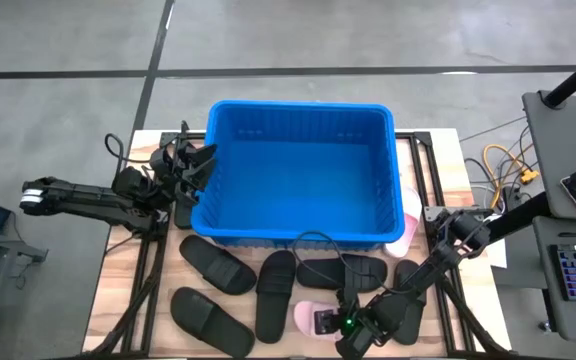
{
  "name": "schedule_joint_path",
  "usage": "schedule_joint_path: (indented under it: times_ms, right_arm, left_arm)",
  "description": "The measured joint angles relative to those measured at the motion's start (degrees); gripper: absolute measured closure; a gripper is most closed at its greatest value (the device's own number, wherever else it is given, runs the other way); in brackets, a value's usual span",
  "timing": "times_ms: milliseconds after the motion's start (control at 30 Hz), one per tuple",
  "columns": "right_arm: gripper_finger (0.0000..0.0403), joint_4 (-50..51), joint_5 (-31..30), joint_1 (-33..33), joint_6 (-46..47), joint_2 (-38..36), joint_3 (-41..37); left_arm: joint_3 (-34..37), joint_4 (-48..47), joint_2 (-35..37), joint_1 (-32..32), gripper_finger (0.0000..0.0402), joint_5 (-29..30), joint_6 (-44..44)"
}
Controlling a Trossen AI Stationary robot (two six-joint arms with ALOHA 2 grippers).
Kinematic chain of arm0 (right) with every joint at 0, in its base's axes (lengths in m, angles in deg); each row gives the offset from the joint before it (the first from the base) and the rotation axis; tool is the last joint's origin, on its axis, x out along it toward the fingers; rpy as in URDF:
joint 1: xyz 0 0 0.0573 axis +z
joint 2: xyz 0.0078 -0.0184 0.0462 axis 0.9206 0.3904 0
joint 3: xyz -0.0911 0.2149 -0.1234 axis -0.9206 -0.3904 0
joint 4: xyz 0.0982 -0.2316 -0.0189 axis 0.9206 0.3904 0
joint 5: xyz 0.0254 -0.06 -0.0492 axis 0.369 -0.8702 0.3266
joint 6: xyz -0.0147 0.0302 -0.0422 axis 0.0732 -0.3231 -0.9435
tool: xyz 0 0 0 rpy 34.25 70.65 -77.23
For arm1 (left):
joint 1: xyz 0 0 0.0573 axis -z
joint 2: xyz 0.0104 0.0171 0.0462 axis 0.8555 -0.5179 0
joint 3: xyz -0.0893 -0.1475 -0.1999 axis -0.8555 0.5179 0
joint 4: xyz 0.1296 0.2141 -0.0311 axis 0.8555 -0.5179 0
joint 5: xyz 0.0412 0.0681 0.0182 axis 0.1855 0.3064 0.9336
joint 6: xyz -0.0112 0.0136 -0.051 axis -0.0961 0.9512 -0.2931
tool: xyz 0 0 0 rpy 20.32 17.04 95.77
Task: Pick and place slides into bin
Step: Put the pink slide into the blue bin
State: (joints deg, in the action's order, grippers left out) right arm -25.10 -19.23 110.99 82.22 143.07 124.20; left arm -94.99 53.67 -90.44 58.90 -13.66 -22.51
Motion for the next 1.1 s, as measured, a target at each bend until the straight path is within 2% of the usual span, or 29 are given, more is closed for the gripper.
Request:
schedule_joint_path:
  times_ms: [233, 533, 733, 867, 1100]
  right_arm:
    - [0.0385, -0.15, 0.0, -0.02, -0.76, -0.84, -0.07]
    - [0.039, -0.22, -0.09, 0.02, -3.2, -5.01, -0.11]
    - [0.039, -1.38, -3.1, 0.0, -8.38, -10.23, -0.11]
    - [0.0391, -3.17, -9.2, 0.03, -12.84, -14.59, -0.11]
    - [0.0391, -11.59, -25.93, -0.11, -27.52, -21.79, -0.09]
  left_arm:
    - [0.0, 0.0, 0.0, 0.0, 0.0157, 0.0, 0.01]
    - [0.02, 0.01, 0.0, -0.01, 0.0157, 0.0, 0.0]
    - [0.04, 0.02, 0.0, 0.0, 0.0157, 0.0, -0.01]
    - [0.07, 0.0, 0.0, -0.01, 0.0157, 0.0, -0.01]
    - [0.08, 0.02, 0.02, -0.01, 0.0157, -0.33, -0.08]
